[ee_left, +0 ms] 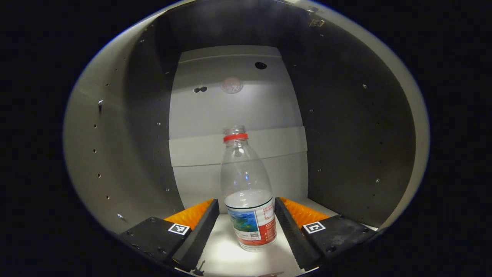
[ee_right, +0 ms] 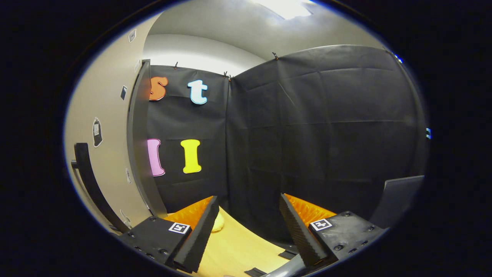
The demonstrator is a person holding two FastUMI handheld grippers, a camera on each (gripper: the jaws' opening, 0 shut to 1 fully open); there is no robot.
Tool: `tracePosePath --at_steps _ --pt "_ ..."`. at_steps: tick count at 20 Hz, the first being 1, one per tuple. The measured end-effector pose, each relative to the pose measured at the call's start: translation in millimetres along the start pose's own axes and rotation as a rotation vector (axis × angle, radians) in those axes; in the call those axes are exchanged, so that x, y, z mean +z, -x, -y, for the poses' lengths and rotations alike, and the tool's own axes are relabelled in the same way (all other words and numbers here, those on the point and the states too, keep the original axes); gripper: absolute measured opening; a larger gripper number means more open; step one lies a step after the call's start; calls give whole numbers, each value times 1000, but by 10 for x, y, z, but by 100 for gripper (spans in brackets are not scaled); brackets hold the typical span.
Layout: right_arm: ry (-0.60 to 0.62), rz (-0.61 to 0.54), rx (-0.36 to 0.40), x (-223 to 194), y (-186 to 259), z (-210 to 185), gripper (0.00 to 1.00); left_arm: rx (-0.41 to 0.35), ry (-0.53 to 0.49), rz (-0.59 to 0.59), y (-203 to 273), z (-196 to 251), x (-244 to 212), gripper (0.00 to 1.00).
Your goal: Open the cabinet door with the right hand, grasp the bottle in the cabinet with the left hand and place it on the coaster, then close the cabinet door with the right hand.
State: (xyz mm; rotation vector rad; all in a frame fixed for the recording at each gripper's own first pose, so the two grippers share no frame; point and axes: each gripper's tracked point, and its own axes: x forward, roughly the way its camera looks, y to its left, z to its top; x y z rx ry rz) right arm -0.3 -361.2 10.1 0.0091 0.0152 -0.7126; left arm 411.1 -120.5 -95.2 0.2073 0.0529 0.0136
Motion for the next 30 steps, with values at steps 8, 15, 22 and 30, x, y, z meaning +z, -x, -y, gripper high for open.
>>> tracePosePath --at_steps 8,15,22,30 --pt "17 -22 -2 -10 -107 -91 98 -44 -43 20 -203 113 3 89" --pt "-28 -3 -7 82 -22 -93 98 -113 32 77 122 220 334 78" --pt "5 61 10 245 351 -206 97 -210 146 109 957 162 662 78" --pt "13 120 68 411 1020 -475 97 -226 169 94 2022 -305 624 79"
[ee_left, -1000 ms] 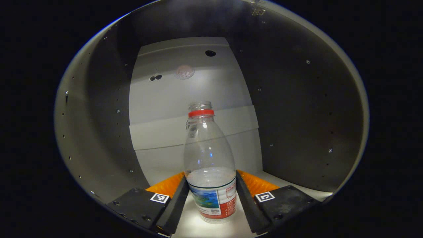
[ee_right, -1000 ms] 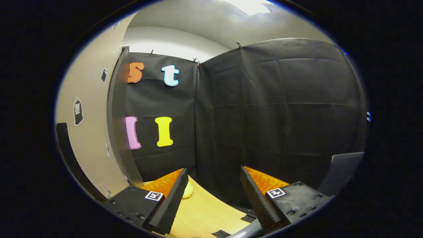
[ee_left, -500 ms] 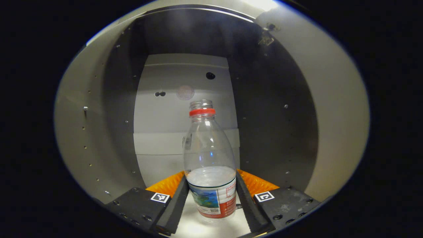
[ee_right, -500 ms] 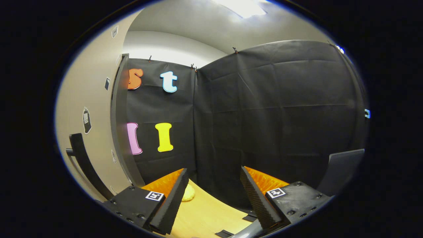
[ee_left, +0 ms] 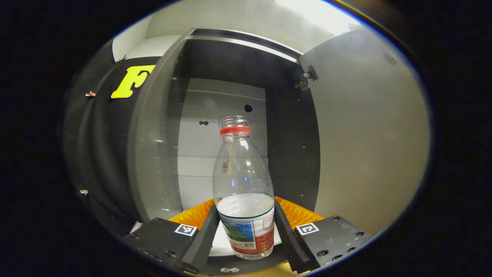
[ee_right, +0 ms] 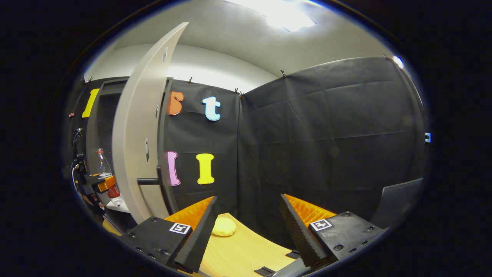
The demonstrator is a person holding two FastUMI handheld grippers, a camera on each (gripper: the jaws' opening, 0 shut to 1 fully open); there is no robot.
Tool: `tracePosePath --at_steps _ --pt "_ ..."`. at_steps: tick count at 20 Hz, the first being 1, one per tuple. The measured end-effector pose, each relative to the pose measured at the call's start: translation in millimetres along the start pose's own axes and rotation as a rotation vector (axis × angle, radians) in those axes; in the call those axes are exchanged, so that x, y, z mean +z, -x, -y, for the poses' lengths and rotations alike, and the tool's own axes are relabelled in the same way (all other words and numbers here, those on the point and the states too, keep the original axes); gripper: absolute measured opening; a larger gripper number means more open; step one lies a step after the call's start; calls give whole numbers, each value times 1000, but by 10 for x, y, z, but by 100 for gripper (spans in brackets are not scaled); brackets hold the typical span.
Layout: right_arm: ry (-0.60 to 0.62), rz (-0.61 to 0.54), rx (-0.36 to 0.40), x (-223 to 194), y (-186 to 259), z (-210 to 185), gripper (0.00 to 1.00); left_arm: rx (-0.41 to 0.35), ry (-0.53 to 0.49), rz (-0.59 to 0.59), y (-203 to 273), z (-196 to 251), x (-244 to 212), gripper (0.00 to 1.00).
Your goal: Open the cabinet door with the right hand, grasp the bottle in the cabinet with the left hand and place it on the coaster, then close the cabinet door with the right hand.
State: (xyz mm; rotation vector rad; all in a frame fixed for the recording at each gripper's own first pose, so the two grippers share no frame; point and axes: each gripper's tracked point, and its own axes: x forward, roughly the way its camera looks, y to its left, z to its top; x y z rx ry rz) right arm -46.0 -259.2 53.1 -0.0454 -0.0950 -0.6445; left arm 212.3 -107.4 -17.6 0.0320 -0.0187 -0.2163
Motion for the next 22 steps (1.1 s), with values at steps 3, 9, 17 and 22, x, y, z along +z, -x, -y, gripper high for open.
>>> tracePosePath --at_steps 3,9,17,22 --pt "7 23 12 91 312 -157 97 11 6 -5 424 -218 -41 80" --pt "25 85 87 224 828 -725 97 0 -19 -44 1027 -404 -430 79" --pt "-9 19 374 -129 882 -1732 94 47 -31 -117 1970 -407 -1444 78" --pt "22 -121 528 -933 751 -2185 95 144 -71 -159 2372 -360 -2229 78"
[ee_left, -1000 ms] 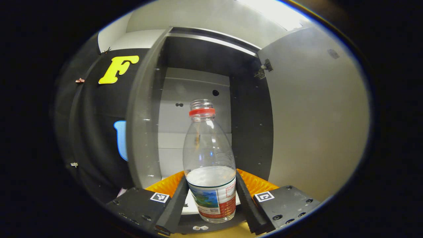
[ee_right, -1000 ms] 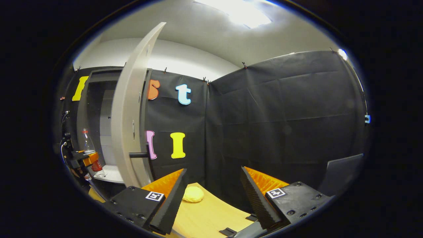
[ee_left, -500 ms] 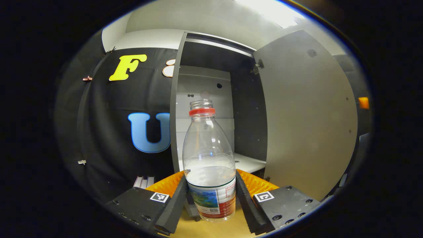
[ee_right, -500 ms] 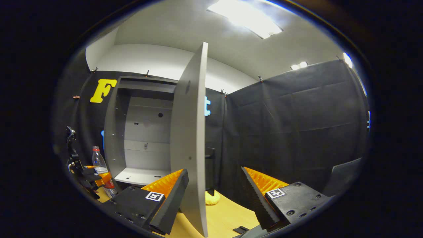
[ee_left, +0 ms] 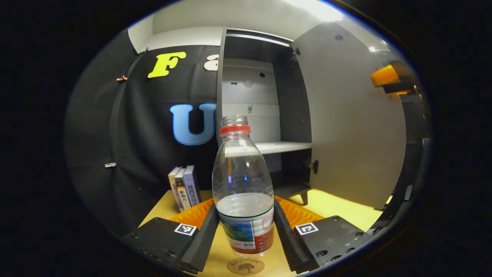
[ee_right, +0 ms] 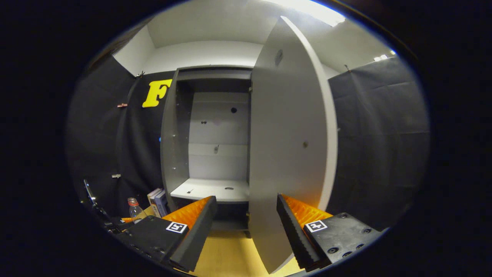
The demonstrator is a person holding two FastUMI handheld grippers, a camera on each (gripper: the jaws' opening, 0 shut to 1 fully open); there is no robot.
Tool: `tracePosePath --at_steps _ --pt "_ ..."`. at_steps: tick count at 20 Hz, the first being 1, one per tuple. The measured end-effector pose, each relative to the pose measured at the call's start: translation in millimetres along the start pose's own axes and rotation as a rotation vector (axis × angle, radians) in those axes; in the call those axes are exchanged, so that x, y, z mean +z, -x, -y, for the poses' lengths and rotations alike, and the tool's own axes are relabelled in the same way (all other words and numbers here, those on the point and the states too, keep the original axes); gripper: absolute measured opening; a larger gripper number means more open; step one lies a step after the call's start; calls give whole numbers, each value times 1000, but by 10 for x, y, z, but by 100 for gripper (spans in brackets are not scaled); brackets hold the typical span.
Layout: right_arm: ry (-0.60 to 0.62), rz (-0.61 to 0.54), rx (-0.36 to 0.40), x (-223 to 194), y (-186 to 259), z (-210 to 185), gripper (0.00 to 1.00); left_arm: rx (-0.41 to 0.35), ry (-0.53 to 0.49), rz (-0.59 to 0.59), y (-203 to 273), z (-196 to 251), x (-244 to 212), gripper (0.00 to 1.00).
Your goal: Open the cabinet door with the right hand, grasp the bottle in the cabinet with the left hand and place it on the coaster, then close the cabinet door with the right hand.
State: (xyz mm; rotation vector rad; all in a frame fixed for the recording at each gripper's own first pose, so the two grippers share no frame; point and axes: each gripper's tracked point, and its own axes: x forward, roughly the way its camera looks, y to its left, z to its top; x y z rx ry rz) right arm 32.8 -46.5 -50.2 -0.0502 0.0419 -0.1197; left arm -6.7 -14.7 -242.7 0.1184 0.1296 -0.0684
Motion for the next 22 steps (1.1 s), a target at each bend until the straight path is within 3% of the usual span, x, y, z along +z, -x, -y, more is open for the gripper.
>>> tracePosePath --at_steps 5,9,13,22 --pt "18 -103 111 -775 -165 -341 94 45 -5 -25 13 73 -762 78" --pt "36 -170 165 -1174 -330 -523 94 94 -63 6 -66 -15 -1043 78" --pt "3 -199 196 -1316 -429 -636 94 113 -75 -5 -127 -83 -1269 78" --pt "-51 -264 181 -1514 -496 -589 94 104 -28 -16 -146 -51 -1389 83"
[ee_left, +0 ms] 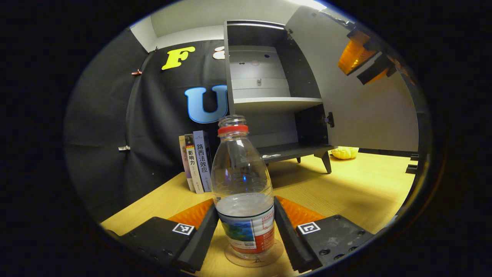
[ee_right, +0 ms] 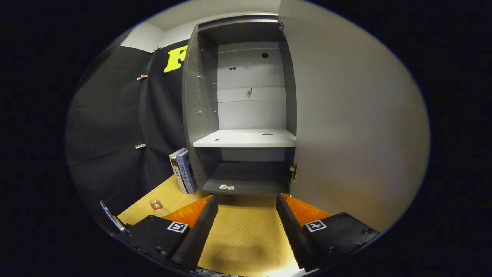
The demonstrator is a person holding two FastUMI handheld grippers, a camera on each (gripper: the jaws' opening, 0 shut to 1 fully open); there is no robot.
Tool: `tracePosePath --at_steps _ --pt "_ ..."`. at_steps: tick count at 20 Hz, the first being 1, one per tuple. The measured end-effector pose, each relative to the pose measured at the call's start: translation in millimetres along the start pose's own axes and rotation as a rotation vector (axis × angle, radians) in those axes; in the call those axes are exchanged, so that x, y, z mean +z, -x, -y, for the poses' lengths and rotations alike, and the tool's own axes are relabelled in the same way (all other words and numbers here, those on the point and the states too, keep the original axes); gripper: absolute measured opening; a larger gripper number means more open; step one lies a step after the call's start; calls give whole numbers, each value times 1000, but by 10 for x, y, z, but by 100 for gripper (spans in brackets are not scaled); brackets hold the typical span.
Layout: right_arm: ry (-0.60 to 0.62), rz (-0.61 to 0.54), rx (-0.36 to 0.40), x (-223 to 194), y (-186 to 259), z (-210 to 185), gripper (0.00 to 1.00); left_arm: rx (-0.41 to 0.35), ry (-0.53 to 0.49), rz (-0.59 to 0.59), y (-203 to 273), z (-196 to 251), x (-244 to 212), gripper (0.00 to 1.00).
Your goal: Open the cabinet door with the right hand, grasp the bottle in the cabinet with the left hand and place it on the coaster, then close the cabinet door with the right hand.
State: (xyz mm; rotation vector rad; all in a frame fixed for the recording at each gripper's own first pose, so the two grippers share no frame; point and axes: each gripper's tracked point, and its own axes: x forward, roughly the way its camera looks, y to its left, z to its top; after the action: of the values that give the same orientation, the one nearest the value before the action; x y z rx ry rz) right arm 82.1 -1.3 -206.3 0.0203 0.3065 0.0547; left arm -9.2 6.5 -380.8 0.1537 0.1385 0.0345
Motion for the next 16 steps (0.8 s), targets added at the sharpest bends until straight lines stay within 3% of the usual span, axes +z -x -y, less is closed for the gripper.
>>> tracePosePath --at_steps 10,16 --pt "2 7 -2 77 68 8 92 2 -33 -18 2 -10 59 87" --pt "26 39 -38 329 226 42 92 9 -64 25 -35 -106 510 88"
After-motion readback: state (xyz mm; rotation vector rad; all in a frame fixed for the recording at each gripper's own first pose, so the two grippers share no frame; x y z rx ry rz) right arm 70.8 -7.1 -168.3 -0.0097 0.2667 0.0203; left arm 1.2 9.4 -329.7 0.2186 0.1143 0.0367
